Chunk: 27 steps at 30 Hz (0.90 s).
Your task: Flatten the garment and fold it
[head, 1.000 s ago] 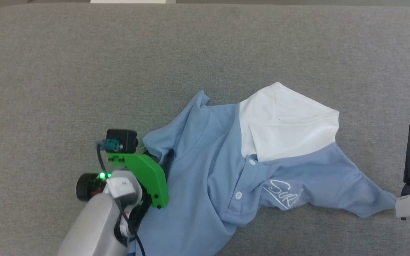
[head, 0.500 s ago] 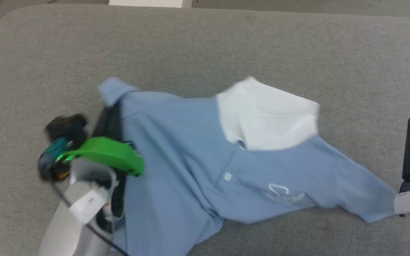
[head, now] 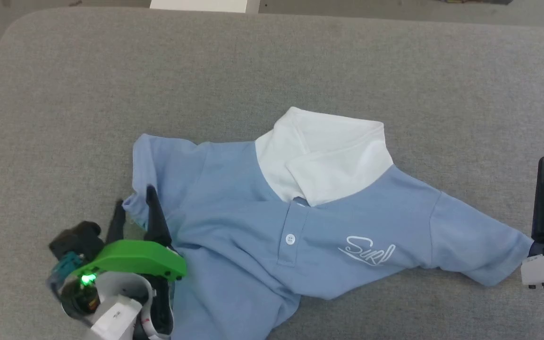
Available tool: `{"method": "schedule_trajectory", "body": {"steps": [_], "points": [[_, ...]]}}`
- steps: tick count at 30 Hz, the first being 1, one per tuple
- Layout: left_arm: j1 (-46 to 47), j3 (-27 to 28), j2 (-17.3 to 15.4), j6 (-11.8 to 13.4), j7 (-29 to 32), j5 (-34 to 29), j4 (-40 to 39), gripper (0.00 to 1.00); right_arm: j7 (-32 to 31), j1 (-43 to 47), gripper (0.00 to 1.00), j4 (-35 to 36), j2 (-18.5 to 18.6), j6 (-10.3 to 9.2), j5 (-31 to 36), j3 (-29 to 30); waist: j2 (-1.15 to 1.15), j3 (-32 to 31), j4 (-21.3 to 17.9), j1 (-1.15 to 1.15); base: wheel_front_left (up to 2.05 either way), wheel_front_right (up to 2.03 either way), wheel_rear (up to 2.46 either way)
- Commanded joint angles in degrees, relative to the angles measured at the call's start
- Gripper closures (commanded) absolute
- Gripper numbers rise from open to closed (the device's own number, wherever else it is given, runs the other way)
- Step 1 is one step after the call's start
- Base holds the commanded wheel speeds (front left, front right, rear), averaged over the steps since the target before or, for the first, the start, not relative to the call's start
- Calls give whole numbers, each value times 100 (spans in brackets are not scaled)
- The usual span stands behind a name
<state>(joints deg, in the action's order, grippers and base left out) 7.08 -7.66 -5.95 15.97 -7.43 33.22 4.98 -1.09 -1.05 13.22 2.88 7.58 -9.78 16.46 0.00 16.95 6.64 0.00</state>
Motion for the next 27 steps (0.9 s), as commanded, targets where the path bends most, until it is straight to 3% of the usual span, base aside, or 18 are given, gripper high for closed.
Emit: {"method": "schedule_trajectory", "body": {"steps": [1, 7, 14, 21, 27], "points": [[2, 31, -57, -97, -150, -16, -165, 0, -11, 25, 0, -24, -1, -9, 30, 1, 0, -90, -9, 0, 0, 0, 0], [-109, 83, -423, -131, -563, -550, -1055, 0, 7, 91, 0, -106, -1, -9, -13, -33, 0, -306, -83, 0, 0, 0, 0], [-428, -76, -845, -69, -753, -2362, -2040, 0, 97, 249, 0, -245, -1, -9, -118, -97, 0, -511, -238, 0, 0, 0, 0], [-905, -166, -554, -137, -755, -2594, -2121, 0, -118, 382, 0, -287, -1, -9, -136, -63, 0, -600, -265, 0, 0, 0, 0], [-896, -134, -359, -340, -756, -2608, -2083, 0, -1042, 280, 0, -312, -1, -9, -154, 177, 0, -509, -214, 0, 0, 0, 0]]}}
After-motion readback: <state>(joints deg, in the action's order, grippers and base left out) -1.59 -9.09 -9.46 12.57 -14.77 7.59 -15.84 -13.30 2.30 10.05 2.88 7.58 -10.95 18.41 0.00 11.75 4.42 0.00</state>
